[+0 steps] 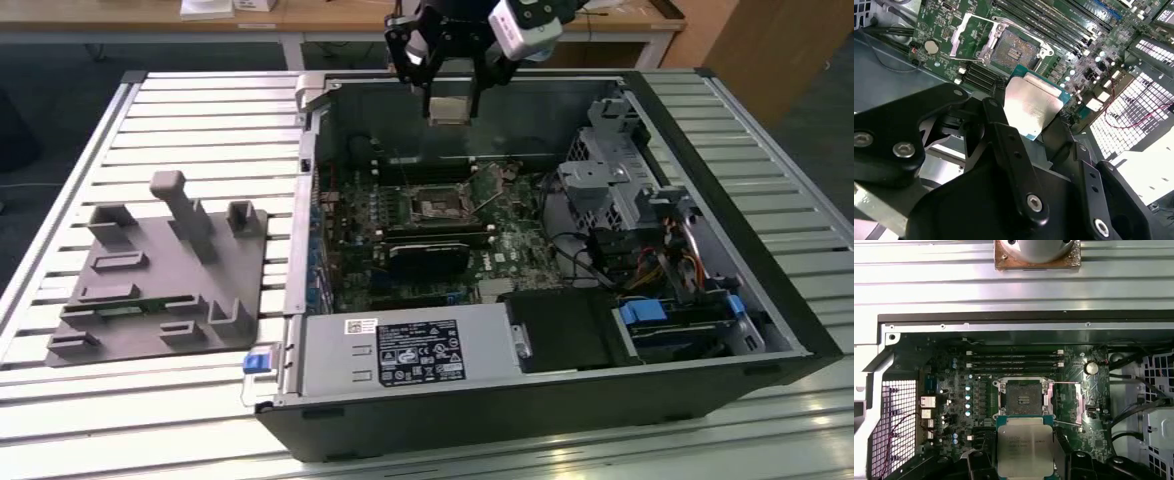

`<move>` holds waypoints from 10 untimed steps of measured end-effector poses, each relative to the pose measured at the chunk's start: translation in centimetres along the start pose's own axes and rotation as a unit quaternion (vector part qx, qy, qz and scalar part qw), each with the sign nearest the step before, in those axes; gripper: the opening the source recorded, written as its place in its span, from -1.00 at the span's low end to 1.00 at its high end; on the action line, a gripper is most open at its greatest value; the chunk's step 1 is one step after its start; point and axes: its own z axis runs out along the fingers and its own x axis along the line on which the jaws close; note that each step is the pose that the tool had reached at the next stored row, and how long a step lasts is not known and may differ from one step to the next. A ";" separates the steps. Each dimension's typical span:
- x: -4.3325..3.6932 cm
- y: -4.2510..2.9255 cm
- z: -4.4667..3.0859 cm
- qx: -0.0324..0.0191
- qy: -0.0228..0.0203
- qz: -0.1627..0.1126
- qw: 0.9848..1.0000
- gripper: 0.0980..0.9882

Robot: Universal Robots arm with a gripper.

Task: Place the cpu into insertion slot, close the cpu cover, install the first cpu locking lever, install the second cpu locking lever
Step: 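Place the cpu into insertion slot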

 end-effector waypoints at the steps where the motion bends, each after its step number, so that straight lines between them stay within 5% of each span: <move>1: 0.00 0.00 0.00 0.000 0.000 0.005 1.000 0.00; 10: 0.00 -0.01 0.09 -0.001 -0.007 0.076 0.997 0.00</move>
